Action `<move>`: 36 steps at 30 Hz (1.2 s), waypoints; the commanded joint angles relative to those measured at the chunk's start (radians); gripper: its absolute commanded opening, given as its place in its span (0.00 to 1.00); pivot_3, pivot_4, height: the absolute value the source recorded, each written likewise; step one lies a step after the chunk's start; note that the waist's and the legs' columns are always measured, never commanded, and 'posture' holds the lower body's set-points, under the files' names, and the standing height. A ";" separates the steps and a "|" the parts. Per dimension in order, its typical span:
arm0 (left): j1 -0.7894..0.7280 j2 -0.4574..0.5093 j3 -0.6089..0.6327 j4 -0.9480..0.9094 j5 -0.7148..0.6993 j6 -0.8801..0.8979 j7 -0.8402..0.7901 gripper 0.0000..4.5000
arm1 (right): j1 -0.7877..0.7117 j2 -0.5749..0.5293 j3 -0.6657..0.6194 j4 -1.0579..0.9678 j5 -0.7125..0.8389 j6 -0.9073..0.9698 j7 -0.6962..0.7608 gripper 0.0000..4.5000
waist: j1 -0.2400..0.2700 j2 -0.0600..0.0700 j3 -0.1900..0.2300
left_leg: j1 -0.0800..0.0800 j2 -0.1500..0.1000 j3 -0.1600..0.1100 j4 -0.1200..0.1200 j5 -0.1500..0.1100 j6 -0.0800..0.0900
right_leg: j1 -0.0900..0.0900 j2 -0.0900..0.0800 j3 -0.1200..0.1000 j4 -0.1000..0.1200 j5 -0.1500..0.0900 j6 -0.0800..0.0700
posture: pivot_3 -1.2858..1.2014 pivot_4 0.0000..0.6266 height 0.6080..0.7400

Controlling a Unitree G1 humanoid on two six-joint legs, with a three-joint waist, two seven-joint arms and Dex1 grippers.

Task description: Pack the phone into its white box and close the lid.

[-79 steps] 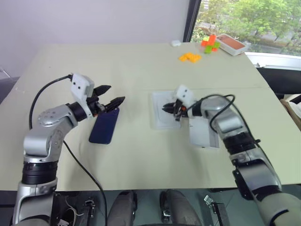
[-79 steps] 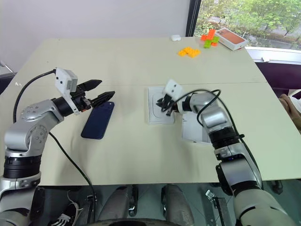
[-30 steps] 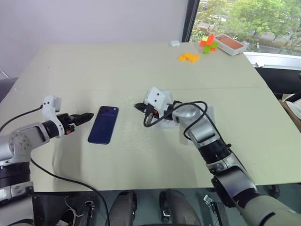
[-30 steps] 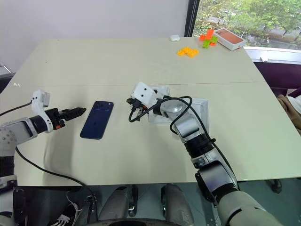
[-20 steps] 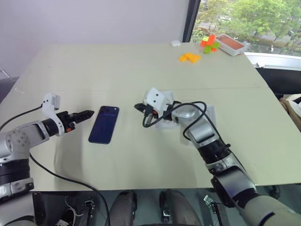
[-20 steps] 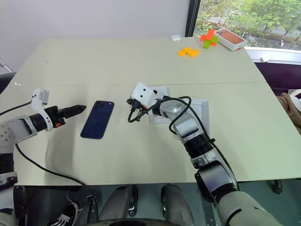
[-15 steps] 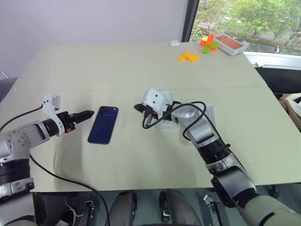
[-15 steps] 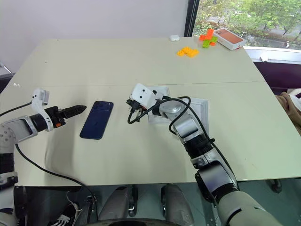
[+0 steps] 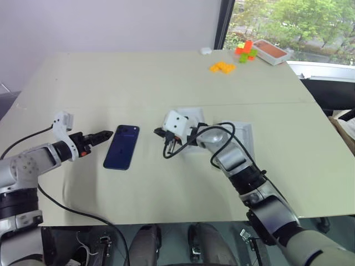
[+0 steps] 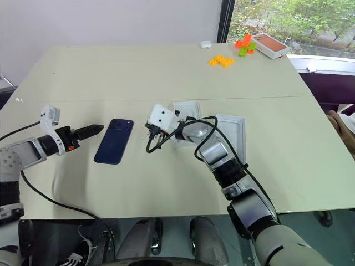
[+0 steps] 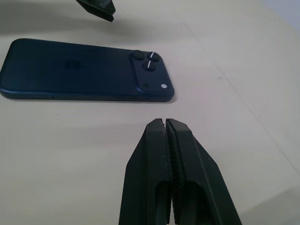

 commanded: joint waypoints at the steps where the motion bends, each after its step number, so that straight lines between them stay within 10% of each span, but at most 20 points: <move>1: 0.003 0.014 0.006 -0.009 0.015 -0.041 -0.008 0.90 | -0.022 0.020 0.010 -0.002 -0.012 -0.035 -0.007 0.03 | 0.000 0.000 0.000 | 0.000 0.000 0.000 0.000 0.000 0.000 | 0.000 0.000 0.000 0.000 0.000 0.000 | 0.52 0.24 1.00; 36: -0.112 -0.135 0.004 0.086 -0.083 0.547 0.053 0.90 | -0.050 0.073 0.152 0.116 -0.185 -0.057 0.033 0.03 | 0.009 0.001 -0.003 | 0.006 -0.003 0.000 0.001 0.000 -0.001 | 0.007 -0.002 0.000 0.001 0.000 0.000 | 0.52 0.24 1.00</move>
